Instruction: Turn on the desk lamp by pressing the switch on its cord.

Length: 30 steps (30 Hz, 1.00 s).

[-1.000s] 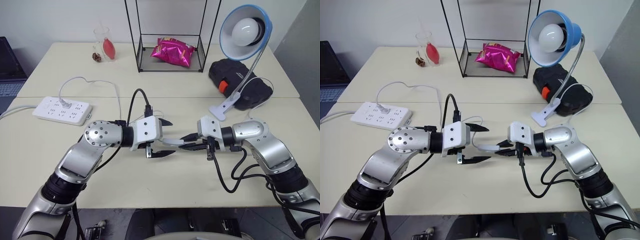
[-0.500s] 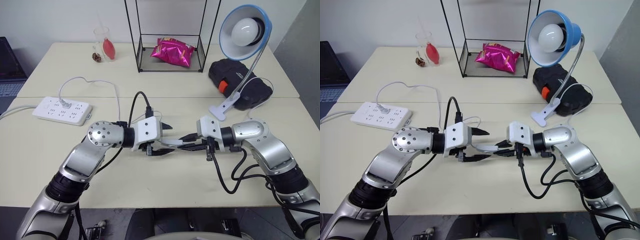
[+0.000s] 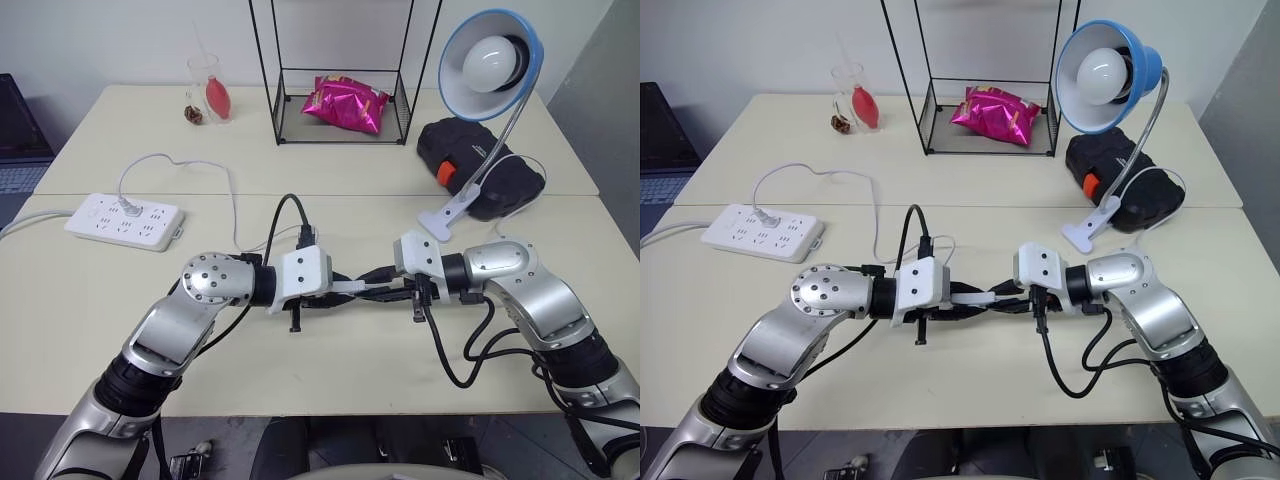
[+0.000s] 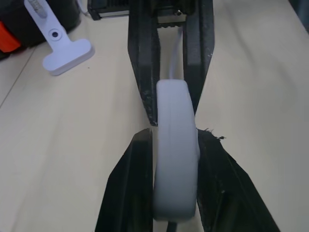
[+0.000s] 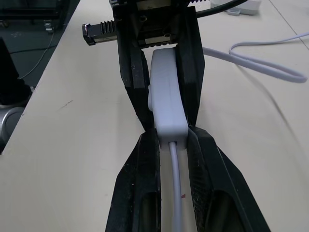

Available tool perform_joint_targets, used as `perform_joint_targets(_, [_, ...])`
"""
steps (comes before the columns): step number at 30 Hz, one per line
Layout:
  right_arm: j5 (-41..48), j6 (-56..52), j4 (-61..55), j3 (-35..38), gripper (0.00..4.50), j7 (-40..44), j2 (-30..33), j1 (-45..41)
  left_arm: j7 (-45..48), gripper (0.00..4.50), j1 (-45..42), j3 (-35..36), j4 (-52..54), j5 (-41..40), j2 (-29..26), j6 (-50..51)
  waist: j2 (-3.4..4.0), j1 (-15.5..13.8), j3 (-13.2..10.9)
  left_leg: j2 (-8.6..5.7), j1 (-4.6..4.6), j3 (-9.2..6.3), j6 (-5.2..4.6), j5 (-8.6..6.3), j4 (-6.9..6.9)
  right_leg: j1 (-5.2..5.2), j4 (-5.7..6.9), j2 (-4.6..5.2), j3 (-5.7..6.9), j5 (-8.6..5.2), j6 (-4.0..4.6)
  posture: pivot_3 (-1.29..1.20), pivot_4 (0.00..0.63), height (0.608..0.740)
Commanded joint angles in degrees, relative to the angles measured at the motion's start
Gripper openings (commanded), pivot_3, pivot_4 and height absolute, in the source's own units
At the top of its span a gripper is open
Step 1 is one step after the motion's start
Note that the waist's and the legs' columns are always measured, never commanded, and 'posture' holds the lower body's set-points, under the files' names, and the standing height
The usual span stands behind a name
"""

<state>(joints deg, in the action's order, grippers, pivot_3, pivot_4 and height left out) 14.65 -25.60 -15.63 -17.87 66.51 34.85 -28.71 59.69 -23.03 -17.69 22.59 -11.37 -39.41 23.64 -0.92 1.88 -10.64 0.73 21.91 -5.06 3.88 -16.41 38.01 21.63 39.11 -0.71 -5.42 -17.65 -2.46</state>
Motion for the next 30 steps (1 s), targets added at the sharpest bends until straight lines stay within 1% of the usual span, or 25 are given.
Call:
perform_joint_targets(1, [1.16,-0.06,-2.01,0.26,0.4,0.03,-0.25,-0.67,-0.9,0.62,0.33,3.12,1.07,-1.03,-0.51,-0.24,0.0,0.0,0.0,0.0,0.0,0.0,0.0,0.0,0.0,0.0,0.0,0.0,0.0,0.0,0.0,0.0,0.15,0.74])
perform_joint_targets(18, [1.82,0.12,-1.64,0.78,0.4,0.46,-0.43,-0.84,0.0,0.59,0.14,4.3,-1.08,-2.39,-1.22,-3.15,0.0,0.0,0.0,0.0,0.0,0.0,0.0,0.0,0.0,0.0,0.0,0.0,0.0,0.0,0.0,0.0,0.15,0.74])
perform_joint_targets(24, [2.11,-0.05,-1.77,0.83,0.4,0.23,-0.63,-0.95,-1.61,0.58,-0.08,4.76,-1.04,-2.11,-0.4,-3.68,0.0,0.0,0.0,0.0,0.0,0.0,0.0,0.0,0.0,0.0,0.0,0.0,0.0,0.0,0.0,0.0,0.15,0.74])
perform_joint_targets(26, [2.14,-0.09,-1.79,0.84,0.4,0.21,-0.64,-0.96,-1.84,1.28,-0.17,5.09,-0.94,-1.96,-0.37,-4.11,0.0,0.0,0.0,0.0,0.0,0.01,0.0,0.0,0.0,0.0,0.0,0.0,0.0,0.0,0.0,0.0,0.15,0.74])
perform_joint_targets(30, [2.45,-0.25,-1.83,0.83,0.4,0.01,-0.67,-1.05,-1.23,2.17,-0.17,5.21,-0.62,-1.92,-0.91,-4.79,0.0,0.0,0.0,0.0,0.0,-0.01,0.0,0.0,0.0,0.0,0.0,0.0,0.01,0.0,0.0,0.0,0.15,0.74])
